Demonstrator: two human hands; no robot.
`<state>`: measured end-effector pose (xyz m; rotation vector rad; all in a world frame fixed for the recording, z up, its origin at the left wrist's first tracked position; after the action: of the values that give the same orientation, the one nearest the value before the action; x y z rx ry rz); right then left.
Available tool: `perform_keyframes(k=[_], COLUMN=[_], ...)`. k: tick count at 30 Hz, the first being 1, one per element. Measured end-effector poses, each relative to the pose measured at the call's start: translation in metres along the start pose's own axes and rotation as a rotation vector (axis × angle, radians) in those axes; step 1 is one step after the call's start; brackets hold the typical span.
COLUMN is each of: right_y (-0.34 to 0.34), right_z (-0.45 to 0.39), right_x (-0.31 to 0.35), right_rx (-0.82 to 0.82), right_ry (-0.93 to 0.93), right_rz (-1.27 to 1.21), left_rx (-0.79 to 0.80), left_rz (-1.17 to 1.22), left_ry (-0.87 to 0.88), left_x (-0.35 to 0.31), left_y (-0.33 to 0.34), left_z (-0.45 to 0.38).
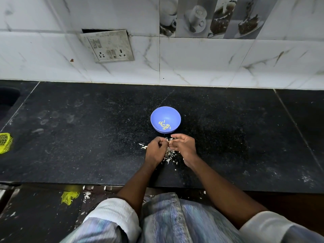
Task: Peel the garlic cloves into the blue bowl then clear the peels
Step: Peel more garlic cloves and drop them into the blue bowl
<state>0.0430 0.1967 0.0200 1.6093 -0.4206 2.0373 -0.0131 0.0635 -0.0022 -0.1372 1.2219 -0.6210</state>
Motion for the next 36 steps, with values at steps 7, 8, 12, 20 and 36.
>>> perform_keyframes(k=[7,8,12,20,36], right_y=[0.001,0.002,0.002,0.000,0.001], right_z=[-0.004,-0.004,-0.004,-0.010,-0.004], right_x=[-0.006,-0.006,-0.006,-0.010,-0.004], right_rx=[-0.016,-0.014,-0.001,-0.027,0.039], right_ry=[0.082,0.086,0.105,0.142,0.133], right_rz=[0.007,0.008,0.025,0.150,0.197], left_rx=[-0.082,-0.081,-0.060,-0.158,0.083], left_rz=[-0.071,-0.085,-0.090,-0.168,0.187], left_ry=[0.051,0.056,0.065,0.058,0.179], left_x=[0.002,0.003,0.002,-0.007,-0.004], left_y=[-0.005,-0.005,-0.008,-0.010,0.003], left_z=[-0.001,-0.003,-0.001,0.004,-0.008])
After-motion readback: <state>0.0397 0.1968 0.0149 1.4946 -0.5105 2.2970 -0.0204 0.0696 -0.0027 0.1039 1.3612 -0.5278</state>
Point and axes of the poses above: each hand's wrist, its own z-axis away from the middle knuckle, its own y-axis out of the palm, x = y × z, the point moved 1 cm from there along -z, towards the middle knuckle, and after that the axes turned 10 degrees about -y, right-handed, at the moved point
